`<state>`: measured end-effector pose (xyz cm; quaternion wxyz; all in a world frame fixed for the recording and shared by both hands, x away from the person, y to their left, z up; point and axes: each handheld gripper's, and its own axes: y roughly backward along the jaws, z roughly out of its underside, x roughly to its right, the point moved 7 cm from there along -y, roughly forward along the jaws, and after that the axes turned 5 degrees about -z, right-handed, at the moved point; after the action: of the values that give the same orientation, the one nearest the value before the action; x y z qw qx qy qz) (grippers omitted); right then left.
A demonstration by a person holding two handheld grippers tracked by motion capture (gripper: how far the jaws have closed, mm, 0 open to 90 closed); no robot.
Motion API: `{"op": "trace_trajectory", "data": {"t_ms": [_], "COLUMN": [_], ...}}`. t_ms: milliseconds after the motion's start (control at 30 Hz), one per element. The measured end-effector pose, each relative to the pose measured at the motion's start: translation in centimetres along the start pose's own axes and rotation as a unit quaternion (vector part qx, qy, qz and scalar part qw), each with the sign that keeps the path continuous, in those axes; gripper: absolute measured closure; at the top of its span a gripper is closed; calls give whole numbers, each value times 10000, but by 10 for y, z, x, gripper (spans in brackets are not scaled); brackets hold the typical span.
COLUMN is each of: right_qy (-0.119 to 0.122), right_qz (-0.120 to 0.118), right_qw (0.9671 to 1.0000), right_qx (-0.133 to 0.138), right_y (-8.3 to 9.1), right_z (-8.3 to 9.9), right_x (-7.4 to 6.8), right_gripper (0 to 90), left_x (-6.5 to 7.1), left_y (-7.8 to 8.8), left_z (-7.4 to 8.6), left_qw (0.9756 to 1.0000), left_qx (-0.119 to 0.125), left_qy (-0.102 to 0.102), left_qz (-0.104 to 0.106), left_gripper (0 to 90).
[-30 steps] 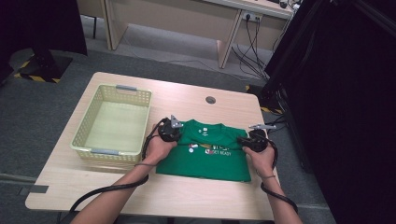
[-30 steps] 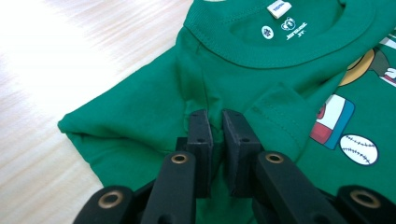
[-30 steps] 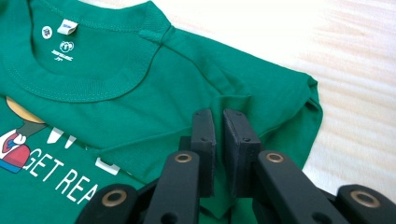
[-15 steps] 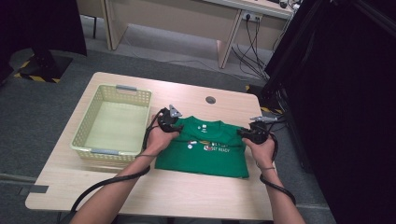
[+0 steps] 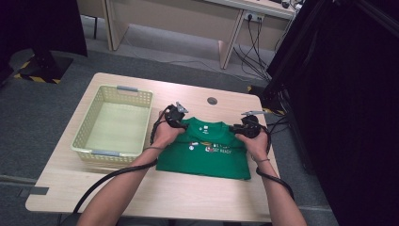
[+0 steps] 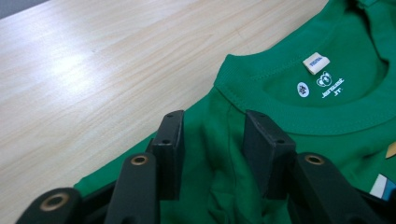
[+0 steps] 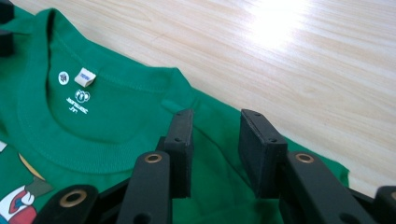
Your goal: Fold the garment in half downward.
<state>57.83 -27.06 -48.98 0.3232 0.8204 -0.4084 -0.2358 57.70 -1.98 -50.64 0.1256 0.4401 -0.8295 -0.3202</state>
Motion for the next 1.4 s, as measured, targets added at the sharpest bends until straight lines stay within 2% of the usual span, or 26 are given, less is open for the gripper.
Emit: {"op": "trace_trajectory", "data": {"t_ms": [133,267,533,733,933,1167,1400], "right_qy": [8,8,76,22,-63,16,56], "right_qz": [-90,-148,-107,-192,-344,-494,-634], "right_qw": [9999,9998,9996,9997,9994,9984,9972], "right_qx": [-45,-123,-236,-139,67,271,391], "right_y": [-6,-12,-15,-8,7,25,40], "right_z": [0,4,9,6,5,8,16], "right_x": [-1,0,-3,-4,-9,-17,-27], "right_gripper": [647,647,857,884,884,884,884], "left_x": [0,3,7,9,15,32,42], "left_y": [-3,-5,-7,-2,12,38,58], "left_z": [1,2,2,0,-8,-16,-8], "left_qw": [10000,10000,9999,9998,9995,9977,9961], "left_qx": [-35,-72,-117,-63,119,394,470], "left_qy": [58,-5,-78,-115,-208,-343,-528], "left_qz": [18,63,93,118,201,436,535], "left_gripper": [618,663,786,855,858,858,855]}}
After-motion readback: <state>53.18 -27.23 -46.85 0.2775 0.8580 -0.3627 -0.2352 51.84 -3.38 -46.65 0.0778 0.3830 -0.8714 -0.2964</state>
